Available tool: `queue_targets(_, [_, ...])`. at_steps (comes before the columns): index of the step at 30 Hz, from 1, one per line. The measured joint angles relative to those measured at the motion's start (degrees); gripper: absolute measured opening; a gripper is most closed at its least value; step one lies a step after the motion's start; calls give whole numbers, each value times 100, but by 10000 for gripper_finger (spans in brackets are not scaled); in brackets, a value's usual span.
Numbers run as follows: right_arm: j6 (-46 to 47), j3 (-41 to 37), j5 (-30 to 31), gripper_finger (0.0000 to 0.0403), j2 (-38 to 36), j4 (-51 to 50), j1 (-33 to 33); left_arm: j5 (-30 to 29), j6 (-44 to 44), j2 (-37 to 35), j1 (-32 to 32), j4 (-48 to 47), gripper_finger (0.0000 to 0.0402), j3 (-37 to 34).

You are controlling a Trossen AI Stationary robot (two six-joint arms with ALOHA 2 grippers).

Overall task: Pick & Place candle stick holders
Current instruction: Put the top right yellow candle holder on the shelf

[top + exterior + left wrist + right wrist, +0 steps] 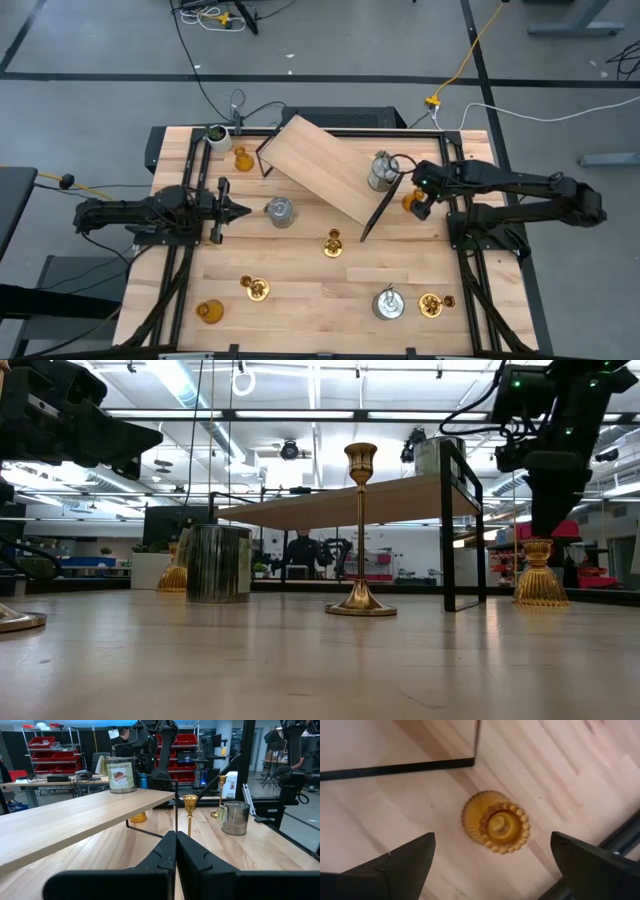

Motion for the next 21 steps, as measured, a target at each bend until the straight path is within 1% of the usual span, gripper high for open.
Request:
queue_targets(3, [2,0,99,398,83,0,0,0,0,0,0,0,12,0])
queue_targets(9, [2,-113,105,398,192,95,0,-1,0,0,-1,0,12,0])
queue_targets(16, [49,-170,27,398,326,143,-2,0,0,0,0,0,12,-1])
queue_targets(21, [-6,-175,-52,398,338,409,-2,-1,0,0,0,0,12,-2])
